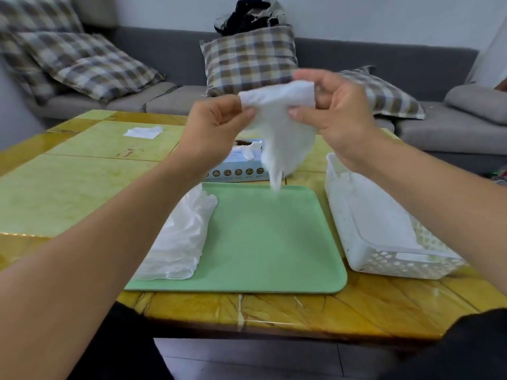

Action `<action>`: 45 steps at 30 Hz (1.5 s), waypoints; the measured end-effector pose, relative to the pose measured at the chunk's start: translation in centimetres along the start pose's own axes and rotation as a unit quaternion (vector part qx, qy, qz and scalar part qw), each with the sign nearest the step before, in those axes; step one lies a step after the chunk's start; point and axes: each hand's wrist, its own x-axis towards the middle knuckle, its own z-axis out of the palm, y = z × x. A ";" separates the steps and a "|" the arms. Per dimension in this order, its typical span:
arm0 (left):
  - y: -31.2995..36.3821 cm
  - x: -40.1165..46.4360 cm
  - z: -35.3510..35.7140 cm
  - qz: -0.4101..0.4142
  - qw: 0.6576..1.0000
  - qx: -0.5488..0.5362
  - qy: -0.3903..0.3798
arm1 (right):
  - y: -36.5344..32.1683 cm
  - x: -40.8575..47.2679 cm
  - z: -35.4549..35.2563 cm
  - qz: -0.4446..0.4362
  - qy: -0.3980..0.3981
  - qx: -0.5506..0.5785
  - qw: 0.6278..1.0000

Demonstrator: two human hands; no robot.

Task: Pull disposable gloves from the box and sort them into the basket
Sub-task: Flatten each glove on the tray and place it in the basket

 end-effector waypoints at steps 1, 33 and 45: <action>0.3 0.1 -0.2 0.032 0.999 0.019 0.004 | -0.5 0.1 -0.2 -0.025 -0.002 -0.017 1.000; -7.3 -4.8 0.6 -0.006 0.791 0.458 -0.405 | 8.0 -3.5 3.7 0.148 -0.498 -0.551 0.653; -7.1 -4.0 -11.2 -0.039 0.886 0.428 -0.173 | 3.6 -4.7 15.7 -0.047 -0.446 -0.327 0.832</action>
